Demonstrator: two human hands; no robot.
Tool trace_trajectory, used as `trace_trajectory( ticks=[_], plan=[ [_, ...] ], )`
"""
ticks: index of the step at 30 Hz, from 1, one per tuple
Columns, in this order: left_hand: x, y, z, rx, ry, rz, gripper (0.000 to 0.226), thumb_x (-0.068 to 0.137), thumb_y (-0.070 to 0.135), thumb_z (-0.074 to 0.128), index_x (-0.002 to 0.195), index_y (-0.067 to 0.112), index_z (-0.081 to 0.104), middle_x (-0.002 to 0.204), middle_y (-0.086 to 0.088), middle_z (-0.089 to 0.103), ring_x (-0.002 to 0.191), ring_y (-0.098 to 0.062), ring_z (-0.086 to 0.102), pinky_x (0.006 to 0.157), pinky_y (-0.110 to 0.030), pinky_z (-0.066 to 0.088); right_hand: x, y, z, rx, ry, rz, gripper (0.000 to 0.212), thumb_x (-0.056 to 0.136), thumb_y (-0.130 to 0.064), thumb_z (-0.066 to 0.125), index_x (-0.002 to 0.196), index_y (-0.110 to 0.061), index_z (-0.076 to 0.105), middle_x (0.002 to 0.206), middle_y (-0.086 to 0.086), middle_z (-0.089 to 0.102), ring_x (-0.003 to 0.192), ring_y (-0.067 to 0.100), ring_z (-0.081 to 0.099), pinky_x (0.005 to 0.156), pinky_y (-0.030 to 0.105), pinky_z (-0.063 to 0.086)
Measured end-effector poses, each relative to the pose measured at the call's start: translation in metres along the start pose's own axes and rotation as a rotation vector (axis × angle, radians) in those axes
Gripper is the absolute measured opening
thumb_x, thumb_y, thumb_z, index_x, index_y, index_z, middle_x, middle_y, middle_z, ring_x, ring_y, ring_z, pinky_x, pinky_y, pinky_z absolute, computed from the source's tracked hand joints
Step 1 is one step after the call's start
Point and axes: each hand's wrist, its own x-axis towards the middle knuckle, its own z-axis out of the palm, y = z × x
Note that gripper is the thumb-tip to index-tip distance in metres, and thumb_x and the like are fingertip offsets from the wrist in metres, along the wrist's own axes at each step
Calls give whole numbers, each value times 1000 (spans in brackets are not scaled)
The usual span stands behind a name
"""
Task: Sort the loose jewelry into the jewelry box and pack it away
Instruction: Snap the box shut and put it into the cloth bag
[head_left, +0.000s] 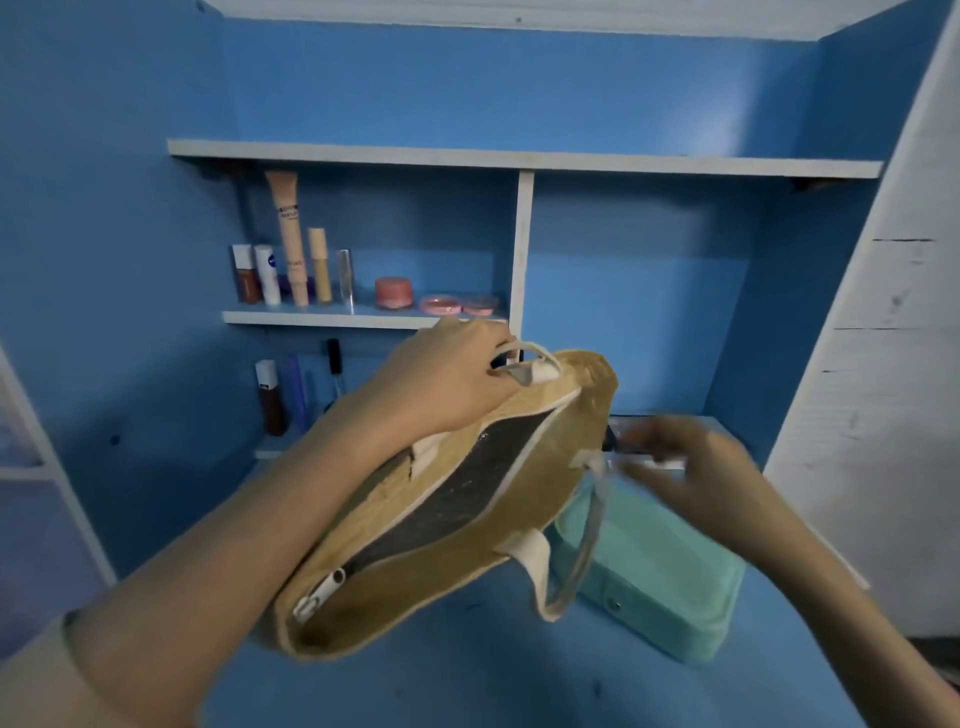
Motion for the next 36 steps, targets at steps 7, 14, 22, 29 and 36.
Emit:
trace_trajectory(
  ticks=[7,14,22,29,36],
  plan=[
    [-3,6,-5,156,-76,-9,14,90,25,51,79,22,42,74,4,42,79,-25,50,57,-32,29,53,-96,56,-280,-554,-453,28,89,-16,50,113,-11,63,114,8,64,99,23,56,87,33,42],
    [-23,-3,-11,394,-114,-99,41,88,14,55,127,21,43,75,4,31,82,-24,47,62,-32,32,75,-95,77,-421,-627,-447,52,95,-44,44,143,-25,35,152,0,31,138,23,28,112,36,21],
    [-17,-24,-59,254,511,-105,32,80,3,56,108,16,66,83,-8,57,95,-38,54,72,-40,40,16,-59,141,-453,-842,-334,53,95,-52,12,145,-37,24,156,1,20,143,27,13,110,59,-3],
    [-30,-2,-50,361,103,-130,22,78,18,54,92,29,67,86,-5,54,87,-32,55,66,-32,36,20,-60,136,-59,-440,-414,38,90,-39,42,119,-23,61,125,3,60,114,23,55,97,44,42],
    [-26,7,-41,454,24,-190,28,86,26,51,111,24,64,88,-2,50,83,-24,49,64,-31,30,-1,-9,66,309,595,-341,17,74,-8,39,70,-22,46,67,-12,44,67,11,42,61,21,33]
  ],
)
